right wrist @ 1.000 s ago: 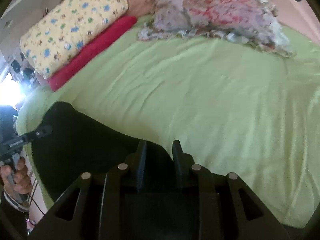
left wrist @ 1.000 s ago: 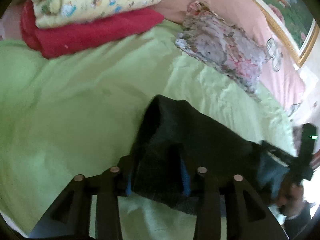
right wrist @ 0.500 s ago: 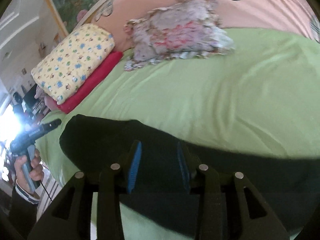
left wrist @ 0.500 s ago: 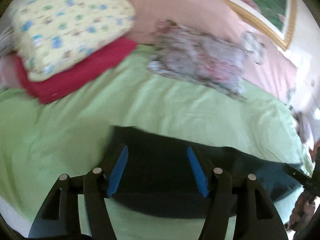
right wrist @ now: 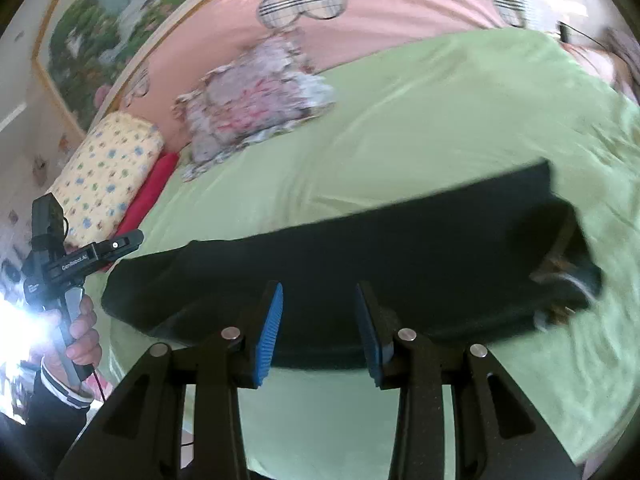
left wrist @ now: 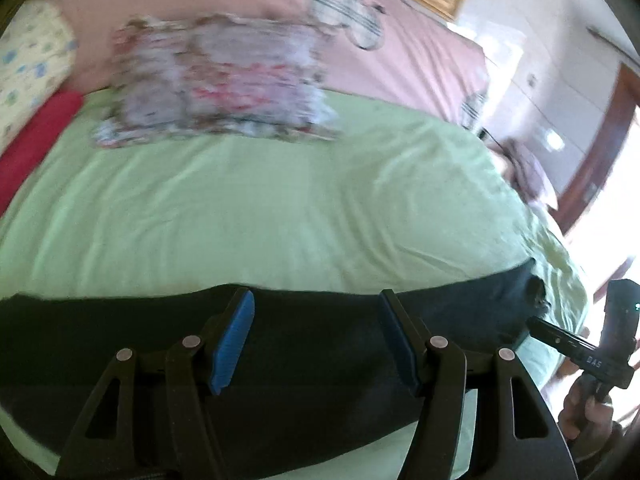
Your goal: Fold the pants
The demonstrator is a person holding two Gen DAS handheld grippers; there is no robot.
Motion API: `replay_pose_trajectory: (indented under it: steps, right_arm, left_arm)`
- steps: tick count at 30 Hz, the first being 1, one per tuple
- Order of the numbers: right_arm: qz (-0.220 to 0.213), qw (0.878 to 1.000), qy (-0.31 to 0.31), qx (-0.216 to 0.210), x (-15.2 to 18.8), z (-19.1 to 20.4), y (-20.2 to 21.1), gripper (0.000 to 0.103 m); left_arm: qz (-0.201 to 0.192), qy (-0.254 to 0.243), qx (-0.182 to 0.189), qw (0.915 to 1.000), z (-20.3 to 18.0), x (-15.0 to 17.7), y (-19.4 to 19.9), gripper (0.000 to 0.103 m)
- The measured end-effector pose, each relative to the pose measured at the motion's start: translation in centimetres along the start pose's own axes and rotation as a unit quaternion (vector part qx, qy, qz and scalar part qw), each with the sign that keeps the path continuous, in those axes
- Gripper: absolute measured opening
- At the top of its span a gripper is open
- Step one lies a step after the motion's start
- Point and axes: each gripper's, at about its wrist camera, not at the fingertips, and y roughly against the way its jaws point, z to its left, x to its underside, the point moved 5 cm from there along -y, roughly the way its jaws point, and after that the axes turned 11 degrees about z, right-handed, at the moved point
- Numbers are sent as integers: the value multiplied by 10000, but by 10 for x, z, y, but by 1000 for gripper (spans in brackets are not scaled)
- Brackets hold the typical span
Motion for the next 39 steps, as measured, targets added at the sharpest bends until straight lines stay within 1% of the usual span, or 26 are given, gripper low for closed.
replay_pose_trajectory:
  steps: [1, 5, 7, 10, 11, 12, 14, 18, 20, 22, 26, 29, 31, 32, 33, 34, 35, 36, 37, 39]
  right_arm:
    - [-25, 10000, -89, 33, 2, -8, 4, 39]
    - [-136, 9984, -522, 146, 13, -38, 17, 39]
    - [-181, 9972, -713, 152, 18, -50, 23, 39]
    - [-295, 9944, -999, 175, 24, -67, 33, 39]
    - [-313, 9937, -1052, 207, 25, -71, 36, 40]
    - [-324, 9931, -1102, 252, 26, -74, 37, 47]
    - [-386, 9904, -1288, 308, 27, -85, 41, 54]
    - [-479, 9866, -1541, 256, 28, -99, 45, 54]
    - [-441, 9847, -1671, 204, 28, -105, 42, 54]
    - [-421, 9813, -1880, 43, 29, -113, 38, 54]
    - [-519, 9721, -2271, -267, 28, -124, 32, 54]
    - [-652, 9649, -2506, -430, 24, -132, 29, 54]
    - [-747, 9612, -2607, -499, 22, -136, 28, 54]
    - [-788, 9609, -2607, -496, 20, -136, 27, 52]
    - [-828, 9614, -2586, -453, 19, -137, 28, 41]
    - [-845, 9617, -2576, -401, 18, -139, 27, 33]
    - [-838, 9613, -2598, -363, 18, -141, 26, 19]
    - [-843, 9598, -2654, -363, 20, -145, 26, 15]
    - [-865, 9578, -2712, -409, 20, -148, 25, 13]
    - [-942, 9585, -2666, -368, 21, -150, 28, 12]
  left_arm:
    - [51, -141, 36, 9999, -13, -3, -6, 66]
    - [177, -501, 215, 9984, -49, -9, -18, 67]
    - [207, -678, 249, 9972, -66, -13, -24, 67]
    - [284, -860, 363, 9952, -84, -18, -32, 69]
    - [321, -927, 411, 9943, -90, -20, -35, 69]
    - [365, -983, 449, 9935, -95, -21, -37, 69]
    - [443, -1081, 496, 9919, -105, -23, -44, 69]
    - [597, -1270, 582, 9884, -120, -28, -56, 69]
    - [727, -1386, 684, 9853, -130, -30, -63, 69]
    - [822, -1534, 761, 9818, -141, -33, -70, 69]
    - [1018, -1862, 792, 9740, -162, -37, -84, 69]
    - [1200, -2071, 919, 9666, -181, -38, -96, 69]
    - [1350, -2239, 1022, 9598, -195, -40, -106, 69]
    - [1406, -2304, 1037, 9573, -201, -40, -110, 69]
    - [1484, -2403, 1077, 9532, -209, -40, -115, 69]
    - [1582, -2545, 1138, 9472, -219, -39, -122, 69]
    - [1638, -2637, 1144, 9437, -226, -39, -127, 69]
    - [1710, -2736, 1153, 9395, -233, -39, -131, 69]
    - [1800, -2843, 1198, 9340, -241, -39, -137, 69]
    - [1948, -3034, 1295, 9237, -257, -38, -148, 69]
